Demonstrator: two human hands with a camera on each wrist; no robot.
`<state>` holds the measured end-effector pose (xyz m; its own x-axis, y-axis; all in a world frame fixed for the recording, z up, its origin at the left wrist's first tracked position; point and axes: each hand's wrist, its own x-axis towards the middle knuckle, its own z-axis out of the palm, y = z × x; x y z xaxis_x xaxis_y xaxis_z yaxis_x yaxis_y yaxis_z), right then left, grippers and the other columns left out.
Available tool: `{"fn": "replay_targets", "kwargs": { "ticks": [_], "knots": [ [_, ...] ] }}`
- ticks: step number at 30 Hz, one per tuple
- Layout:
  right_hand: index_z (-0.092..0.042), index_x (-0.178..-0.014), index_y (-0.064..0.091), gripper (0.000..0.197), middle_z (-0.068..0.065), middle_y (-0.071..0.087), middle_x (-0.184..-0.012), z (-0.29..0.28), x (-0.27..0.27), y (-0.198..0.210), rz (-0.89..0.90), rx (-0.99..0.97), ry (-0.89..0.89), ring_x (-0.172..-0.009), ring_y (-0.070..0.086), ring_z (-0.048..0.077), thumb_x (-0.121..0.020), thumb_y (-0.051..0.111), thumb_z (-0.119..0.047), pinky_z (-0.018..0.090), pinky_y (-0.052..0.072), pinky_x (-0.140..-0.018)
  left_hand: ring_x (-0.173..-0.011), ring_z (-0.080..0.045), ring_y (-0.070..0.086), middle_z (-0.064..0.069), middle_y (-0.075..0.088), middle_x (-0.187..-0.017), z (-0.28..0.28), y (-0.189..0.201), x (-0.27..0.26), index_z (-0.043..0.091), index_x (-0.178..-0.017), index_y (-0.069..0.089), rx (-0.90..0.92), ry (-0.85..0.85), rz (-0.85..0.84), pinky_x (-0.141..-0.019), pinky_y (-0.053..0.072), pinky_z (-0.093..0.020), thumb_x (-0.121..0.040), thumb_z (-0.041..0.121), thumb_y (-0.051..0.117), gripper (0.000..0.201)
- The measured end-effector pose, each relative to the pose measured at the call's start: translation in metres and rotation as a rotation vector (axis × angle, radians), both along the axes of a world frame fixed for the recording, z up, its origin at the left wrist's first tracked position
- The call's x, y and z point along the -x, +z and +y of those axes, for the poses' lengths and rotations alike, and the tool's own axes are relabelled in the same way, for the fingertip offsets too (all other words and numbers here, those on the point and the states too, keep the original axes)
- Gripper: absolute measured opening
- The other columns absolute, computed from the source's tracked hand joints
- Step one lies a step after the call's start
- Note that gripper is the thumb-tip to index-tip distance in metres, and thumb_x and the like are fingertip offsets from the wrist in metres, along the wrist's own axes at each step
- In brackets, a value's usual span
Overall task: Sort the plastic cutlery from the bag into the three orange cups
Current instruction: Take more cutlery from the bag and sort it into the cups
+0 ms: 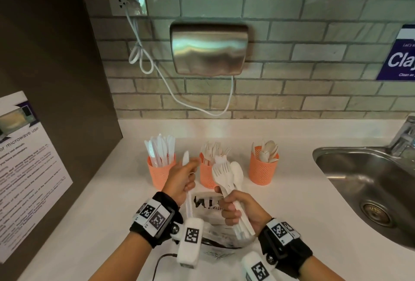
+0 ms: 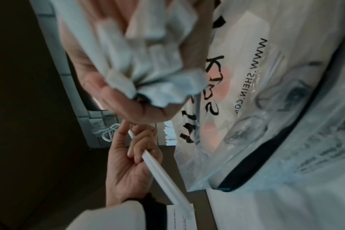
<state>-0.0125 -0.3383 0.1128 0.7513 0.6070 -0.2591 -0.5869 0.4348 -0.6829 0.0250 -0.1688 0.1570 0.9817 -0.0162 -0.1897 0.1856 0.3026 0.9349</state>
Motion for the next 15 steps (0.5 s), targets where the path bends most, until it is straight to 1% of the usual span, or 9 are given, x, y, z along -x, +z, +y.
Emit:
{"fn": "replay_targets", "kwargs": {
  "ticks": [2,3,5,7,9,11,12,14,15],
  "knots": [
    [-0.012,-0.096,0.053,0.058,0.0,0.047,-0.051,0.0,-0.002,0.0,0.023,-0.104,0.047,-0.03,0.037,0.004,-0.046,0.08,-0.006,0.016,0.034,-0.031,-0.031,-0.001,0.025,0.003,0.038,-0.064,-0.006,-0.003,0.003,0.012,-0.087,0.056,-0.001,-0.062,0.032,-0.029,0.018,-0.012,-0.089,0.011,0.057,0.002],
    [-0.012,-0.098,0.053,0.056,0.001,0.048,-0.053,0.0,-0.004,-0.001,0.041,-0.149,0.065,-0.03,0.038,0.005,-0.049,0.079,-0.005,0.016,0.036,-0.03,-0.032,-0.001,0.025,0.003,0.038,-0.065,-0.008,-0.004,0.004,0.01,-0.091,0.058,0.026,-0.081,0.053,-0.03,0.018,-0.012,-0.088,0.011,0.058,0.003],
    [-0.01,-0.1,0.054,0.05,0.002,0.049,-0.055,0.0,-0.006,-0.004,0.067,-0.221,0.094,-0.031,0.042,0.007,-0.055,0.075,-0.002,0.018,0.039,-0.031,-0.032,-0.002,0.026,0.003,0.035,-0.064,-0.009,-0.006,0.003,0.007,-0.098,0.061,0.141,-0.096,0.11,-0.03,0.02,-0.012,-0.089,0.01,0.055,0.011],
    [-0.008,-0.101,0.058,0.041,0.005,0.05,-0.057,-0.001,-0.007,-0.007,0.088,-0.271,0.106,-0.034,0.046,0.009,-0.062,0.069,-0.001,0.02,0.042,-0.034,-0.032,-0.002,0.028,0.003,0.032,-0.063,-0.009,-0.007,0.0,0.006,-0.104,0.061,0.241,-0.1,0.153,-0.031,0.022,-0.011,-0.094,0.009,0.046,0.018],
    [-0.006,-0.106,0.06,0.037,0.007,0.052,-0.058,-0.002,-0.008,-0.011,0.116,-0.329,0.129,-0.039,0.05,0.013,-0.07,0.062,-0.001,0.023,0.045,-0.037,-0.032,-0.002,0.029,0.002,0.033,-0.062,-0.009,-0.009,-0.001,0.009,-0.105,0.059,0.265,-0.088,0.171,-0.03,0.023,-0.011,-0.098,0.012,0.04,0.021],
    [-0.008,-0.114,0.059,0.038,0.008,0.055,-0.06,-0.003,-0.01,-0.012,0.115,-0.362,0.164,-0.044,0.054,0.015,-0.076,0.054,-0.005,0.024,0.047,-0.043,-0.032,-0.001,0.03,0.003,0.036,-0.056,-0.009,-0.013,0.0,0.013,-0.106,0.059,0.234,-0.076,0.182,-0.03,0.026,-0.011,-0.1,0.019,0.038,0.023],
    [-0.01,-0.117,0.058,0.039,0.007,0.056,-0.061,-0.004,-0.011,-0.012,0.099,-0.353,0.172,-0.047,0.055,0.014,-0.078,0.052,-0.008,0.023,0.047,-0.045,-0.032,-0.001,0.029,0.005,0.036,-0.05,-0.009,-0.014,0.001,0.015,-0.105,0.06,0.187,-0.075,0.177,-0.03,0.026,-0.012,-0.1,0.024,0.038,0.024],
    [-0.015,-0.118,0.059,0.041,0.002,0.056,-0.059,-0.006,-0.012,-0.012,0.043,-0.303,0.186,-0.048,0.054,0.011,-0.077,0.053,-0.015,0.022,0.047,-0.048,-0.032,-0.001,0.025,0.008,0.03,-0.046,-0.013,-0.014,0.006,0.017,-0.1,0.062,0.055,-0.09,0.132,-0.031,0.022,-0.013,-0.099,0.031,0.04,0.026],
    [-0.019,-0.117,0.061,0.042,-0.001,0.055,-0.057,-0.006,-0.012,-0.011,0.009,-0.267,0.2,-0.047,0.052,0.009,-0.075,0.056,-0.018,0.021,0.047,-0.049,-0.032,-0.001,0.023,0.009,0.029,-0.046,-0.016,-0.014,0.008,0.016,-0.096,0.062,-0.003,-0.097,0.097,-0.031,0.02,-0.013,-0.097,0.033,0.044,0.025]
  ]
}}
